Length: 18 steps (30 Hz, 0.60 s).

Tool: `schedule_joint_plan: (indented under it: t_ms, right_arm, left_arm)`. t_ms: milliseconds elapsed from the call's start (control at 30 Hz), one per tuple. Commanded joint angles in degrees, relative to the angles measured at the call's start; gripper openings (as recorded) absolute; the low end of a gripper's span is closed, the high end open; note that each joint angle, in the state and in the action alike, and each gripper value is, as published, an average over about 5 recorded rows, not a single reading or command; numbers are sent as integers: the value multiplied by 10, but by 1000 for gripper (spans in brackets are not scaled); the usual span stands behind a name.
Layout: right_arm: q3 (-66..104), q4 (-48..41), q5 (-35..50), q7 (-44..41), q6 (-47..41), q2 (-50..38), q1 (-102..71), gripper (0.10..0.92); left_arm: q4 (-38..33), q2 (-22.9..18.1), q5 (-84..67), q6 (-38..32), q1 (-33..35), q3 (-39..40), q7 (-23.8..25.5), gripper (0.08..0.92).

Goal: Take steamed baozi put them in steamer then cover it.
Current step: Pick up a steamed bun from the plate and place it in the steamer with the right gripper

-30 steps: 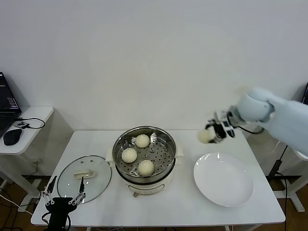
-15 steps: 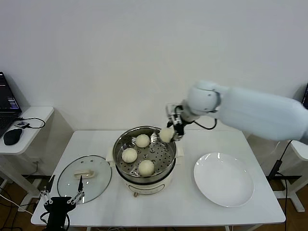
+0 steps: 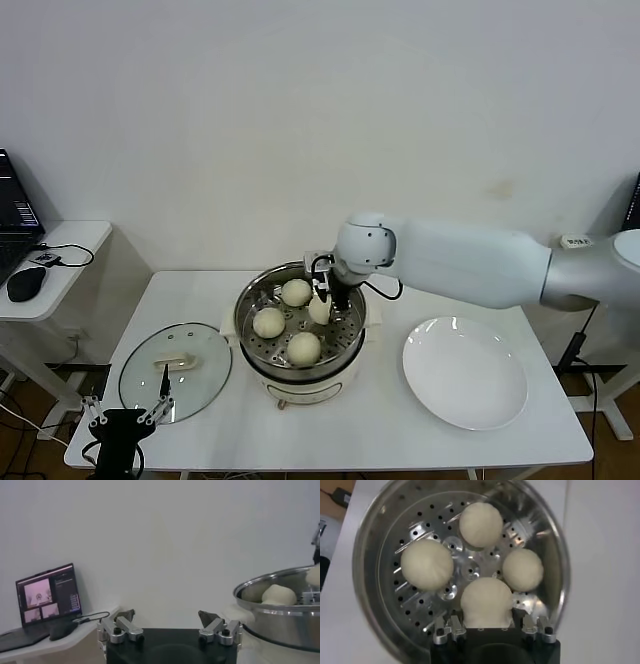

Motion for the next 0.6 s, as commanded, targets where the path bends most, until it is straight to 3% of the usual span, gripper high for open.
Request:
schedule_joint_plan:
  t_ms: [33,267,600]
  right_arm:
    - [-4,-22,-26,13,-17,23,-25,602]
    - [12,-17,-35,17,-16,8,-34,608]
    - [56,67,-26,33,-14,-82,-10,814]
  left_arm:
    - [1,0,0,0,-1,1,0,823]
    - [2,0,0,0,1,0,0,823]
    - [3,-1,1,0,-2,4,0,823]
